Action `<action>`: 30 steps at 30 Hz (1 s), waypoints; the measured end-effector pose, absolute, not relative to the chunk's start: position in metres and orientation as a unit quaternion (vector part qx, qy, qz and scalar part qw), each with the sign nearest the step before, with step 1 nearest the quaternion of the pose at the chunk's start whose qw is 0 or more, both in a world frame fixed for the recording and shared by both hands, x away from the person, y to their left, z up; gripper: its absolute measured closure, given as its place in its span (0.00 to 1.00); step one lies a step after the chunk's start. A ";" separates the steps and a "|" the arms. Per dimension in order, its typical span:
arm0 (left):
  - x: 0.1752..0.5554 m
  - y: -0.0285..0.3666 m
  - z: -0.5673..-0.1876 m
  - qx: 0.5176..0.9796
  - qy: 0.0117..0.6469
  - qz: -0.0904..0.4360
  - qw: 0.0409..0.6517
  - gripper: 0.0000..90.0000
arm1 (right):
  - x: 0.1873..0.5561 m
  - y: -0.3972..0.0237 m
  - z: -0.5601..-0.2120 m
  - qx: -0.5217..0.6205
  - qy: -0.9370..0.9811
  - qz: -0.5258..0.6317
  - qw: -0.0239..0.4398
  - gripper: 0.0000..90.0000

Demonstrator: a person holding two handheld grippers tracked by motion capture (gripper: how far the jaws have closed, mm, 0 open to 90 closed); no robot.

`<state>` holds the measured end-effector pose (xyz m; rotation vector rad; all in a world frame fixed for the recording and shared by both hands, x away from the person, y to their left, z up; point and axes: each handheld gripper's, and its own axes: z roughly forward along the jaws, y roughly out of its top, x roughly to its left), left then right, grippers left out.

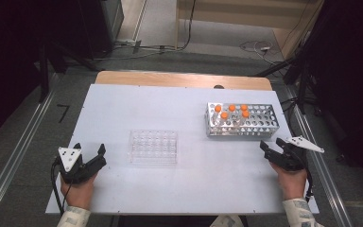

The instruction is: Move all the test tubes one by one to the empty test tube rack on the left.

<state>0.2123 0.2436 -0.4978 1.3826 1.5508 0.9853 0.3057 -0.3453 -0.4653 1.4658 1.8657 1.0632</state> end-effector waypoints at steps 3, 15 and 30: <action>0.212 0.243 -0.498 0.549 0.615 0.391 0.409 0.21 | 0.308 -0.343 -0.463 0.540 0.691 0.398 0.269 0.31; 0.213 0.244 -0.498 0.551 0.615 0.388 0.408 0.21 | 0.326 -0.317 -0.457 0.524 0.700 0.406 0.267 0.23; 0.213 0.243 -0.499 0.552 0.615 0.388 0.409 0.21 | 0.338 -0.304 -0.455 0.514 0.702 0.413 0.269 0.25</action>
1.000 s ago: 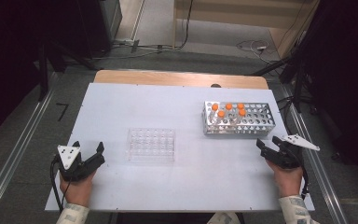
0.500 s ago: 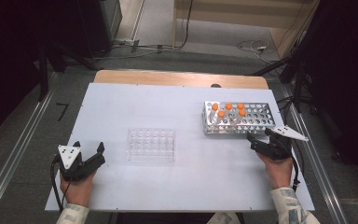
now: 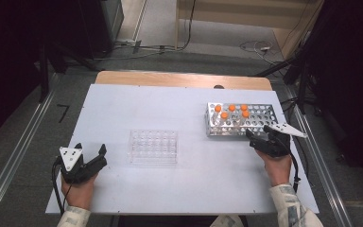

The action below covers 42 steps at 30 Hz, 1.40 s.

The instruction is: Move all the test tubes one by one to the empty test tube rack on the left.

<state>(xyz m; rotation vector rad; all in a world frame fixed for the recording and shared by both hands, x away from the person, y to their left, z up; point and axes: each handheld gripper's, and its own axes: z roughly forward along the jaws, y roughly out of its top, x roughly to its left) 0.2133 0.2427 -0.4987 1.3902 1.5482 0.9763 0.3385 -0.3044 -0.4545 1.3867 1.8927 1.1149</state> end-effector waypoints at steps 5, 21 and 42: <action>0.213 0.243 -0.499 0.552 0.615 0.387 0.409 0.21 | 0.343 -0.299 -0.453 0.509 0.706 0.410 0.272 0.27; 0.214 0.242 -0.499 0.554 0.615 0.387 0.406 0.22 | 0.358 -0.281 -0.448 0.491 0.714 0.413 0.279 0.43; 0.214 0.243 -0.500 0.553 0.617 0.385 0.406 0.22 | 0.368 -0.270 -0.451 0.475 0.727 0.409 0.280 0.78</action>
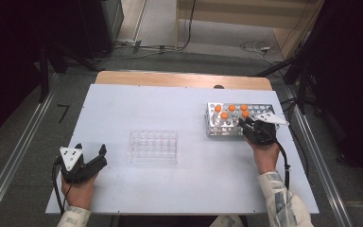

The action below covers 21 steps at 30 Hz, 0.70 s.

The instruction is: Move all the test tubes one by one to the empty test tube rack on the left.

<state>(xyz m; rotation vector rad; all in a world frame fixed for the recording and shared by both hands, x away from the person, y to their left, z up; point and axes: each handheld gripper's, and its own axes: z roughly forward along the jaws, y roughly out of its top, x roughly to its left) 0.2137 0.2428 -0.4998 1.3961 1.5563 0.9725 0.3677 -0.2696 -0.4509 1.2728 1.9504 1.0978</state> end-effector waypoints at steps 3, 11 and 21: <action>0.214 0.243 -0.500 0.554 0.616 0.386 0.406 0.22 | 0.368 -0.270 -0.451 0.473 0.729 0.409 0.279 0.79; 0.213 0.243 -0.500 0.554 0.616 0.386 0.405 0.22 | 0.366 -0.272 -0.447 0.476 0.722 0.418 0.280 0.80; 0.213 0.243 -0.500 0.554 0.616 0.387 0.404 0.22 | 0.361 -0.275 -0.434 0.470 0.710 0.440 0.286 0.80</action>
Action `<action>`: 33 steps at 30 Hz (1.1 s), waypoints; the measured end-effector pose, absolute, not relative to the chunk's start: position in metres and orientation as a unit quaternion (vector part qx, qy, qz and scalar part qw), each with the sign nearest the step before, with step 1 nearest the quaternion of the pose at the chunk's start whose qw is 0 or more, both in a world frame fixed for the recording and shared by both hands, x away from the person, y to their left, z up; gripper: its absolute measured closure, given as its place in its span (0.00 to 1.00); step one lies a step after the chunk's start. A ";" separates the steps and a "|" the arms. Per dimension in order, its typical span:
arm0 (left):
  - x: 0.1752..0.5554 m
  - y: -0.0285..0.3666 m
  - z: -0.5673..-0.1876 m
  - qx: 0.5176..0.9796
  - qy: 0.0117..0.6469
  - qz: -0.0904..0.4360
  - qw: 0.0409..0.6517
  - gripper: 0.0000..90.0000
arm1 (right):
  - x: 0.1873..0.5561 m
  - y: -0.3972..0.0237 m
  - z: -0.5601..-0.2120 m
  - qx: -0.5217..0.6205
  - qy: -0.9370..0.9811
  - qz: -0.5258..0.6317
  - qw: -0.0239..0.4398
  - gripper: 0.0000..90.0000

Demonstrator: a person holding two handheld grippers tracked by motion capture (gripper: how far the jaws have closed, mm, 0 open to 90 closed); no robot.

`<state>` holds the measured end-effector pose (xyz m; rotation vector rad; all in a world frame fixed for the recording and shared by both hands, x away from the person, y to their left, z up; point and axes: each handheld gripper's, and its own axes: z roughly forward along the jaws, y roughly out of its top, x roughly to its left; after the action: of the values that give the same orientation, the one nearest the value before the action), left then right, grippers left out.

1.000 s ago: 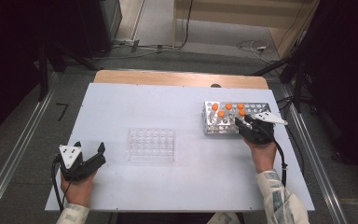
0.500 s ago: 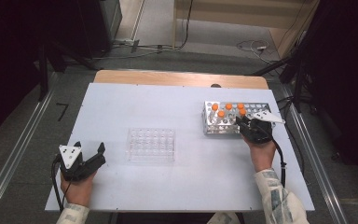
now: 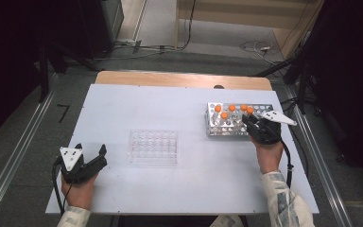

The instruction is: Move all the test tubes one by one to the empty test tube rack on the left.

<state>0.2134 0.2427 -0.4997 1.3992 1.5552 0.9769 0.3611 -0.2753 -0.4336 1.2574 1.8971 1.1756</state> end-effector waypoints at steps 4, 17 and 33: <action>0.213 0.243 -0.499 0.555 0.616 0.387 0.404 0.22 | 0.359 -0.276 -0.428 0.466 0.707 0.446 0.290 0.80; 0.213 0.242 -0.498 0.551 0.616 0.385 0.410 0.22 | 0.350 -0.281 -0.413 0.461 0.695 0.467 0.295 0.80; 0.207 0.234 -0.490 0.554 0.607 0.373 0.431 0.22 | 0.324 -0.272 -0.411 0.430 0.719 0.475 0.268 0.80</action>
<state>0.2068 0.2344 -0.4896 1.3820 1.5143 0.9292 0.3244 -0.2719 -0.4105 1.1603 1.9407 1.2826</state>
